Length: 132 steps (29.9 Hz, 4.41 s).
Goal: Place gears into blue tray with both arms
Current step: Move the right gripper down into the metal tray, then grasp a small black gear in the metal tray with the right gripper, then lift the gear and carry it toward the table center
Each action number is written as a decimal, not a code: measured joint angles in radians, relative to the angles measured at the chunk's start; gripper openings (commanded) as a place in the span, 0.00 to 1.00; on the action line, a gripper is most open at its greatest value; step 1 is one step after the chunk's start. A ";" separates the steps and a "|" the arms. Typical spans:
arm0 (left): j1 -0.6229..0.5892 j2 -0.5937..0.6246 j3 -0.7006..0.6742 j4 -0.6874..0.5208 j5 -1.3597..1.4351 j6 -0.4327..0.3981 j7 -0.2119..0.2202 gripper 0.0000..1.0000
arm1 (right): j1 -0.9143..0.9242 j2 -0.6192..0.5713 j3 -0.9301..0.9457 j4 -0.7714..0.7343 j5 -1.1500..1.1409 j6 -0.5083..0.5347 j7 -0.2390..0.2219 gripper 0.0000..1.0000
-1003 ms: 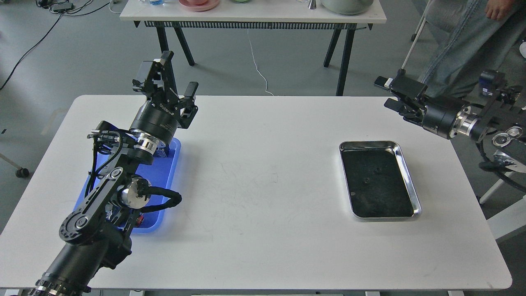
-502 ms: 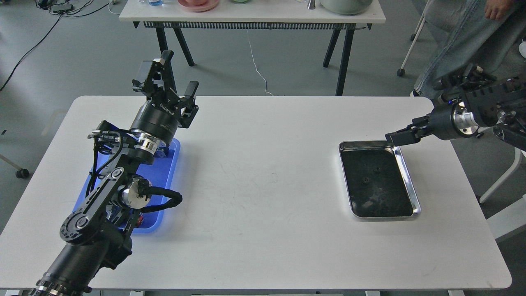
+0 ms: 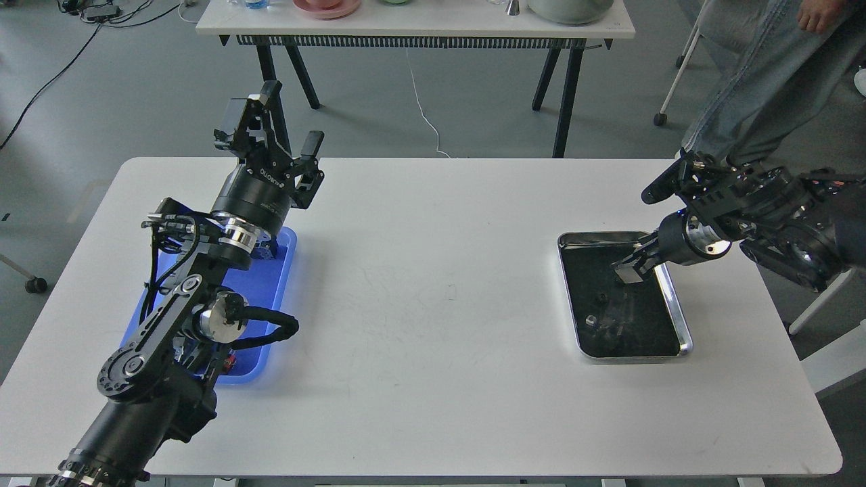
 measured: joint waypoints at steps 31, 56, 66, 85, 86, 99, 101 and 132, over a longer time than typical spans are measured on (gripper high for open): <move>0.009 0.003 -0.006 -0.001 0.000 0.000 0.000 1.00 | -0.088 0.040 0.003 -0.078 0.008 -0.038 0.000 0.57; 0.033 0.012 -0.018 -0.022 0.000 0.000 0.000 1.00 | -0.125 0.072 0.005 -0.130 0.008 -0.058 0.000 0.54; 0.038 0.013 -0.018 -0.031 0.000 0.001 0.001 1.00 | -0.127 0.084 0.006 -0.146 0.011 -0.059 0.000 0.47; 0.040 0.019 -0.020 -0.031 0.000 0.001 0.001 1.00 | -0.150 0.111 0.007 -0.177 0.011 -0.058 0.000 0.25; 0.040 0.020 -0.020 -0.031 0.000 0.001 0.001 1.00 | -0.150 0.111 0.007 -0.177 0.011 -0.057 0.000 0.25; 0.039 0.022 -0.021 -0.031 0.000 0.000 0.001 1.00 | -0.139 0.106 0.003 -0.168 0.011 -0.050 0.001 0.15; 0.039 0.021 -0.021 -0.031 0.000 0.000 0.001 1.00 | -0.134 0.102 0.002 -0.165 0.011 -0.050 0.001 0.15; 0.040 0.023 -0.029 -0.044 0.000 0.000 0.000 1.00 | 0.235 0.356 -0.001 0.046 0.159 -0.007 0.000 0.15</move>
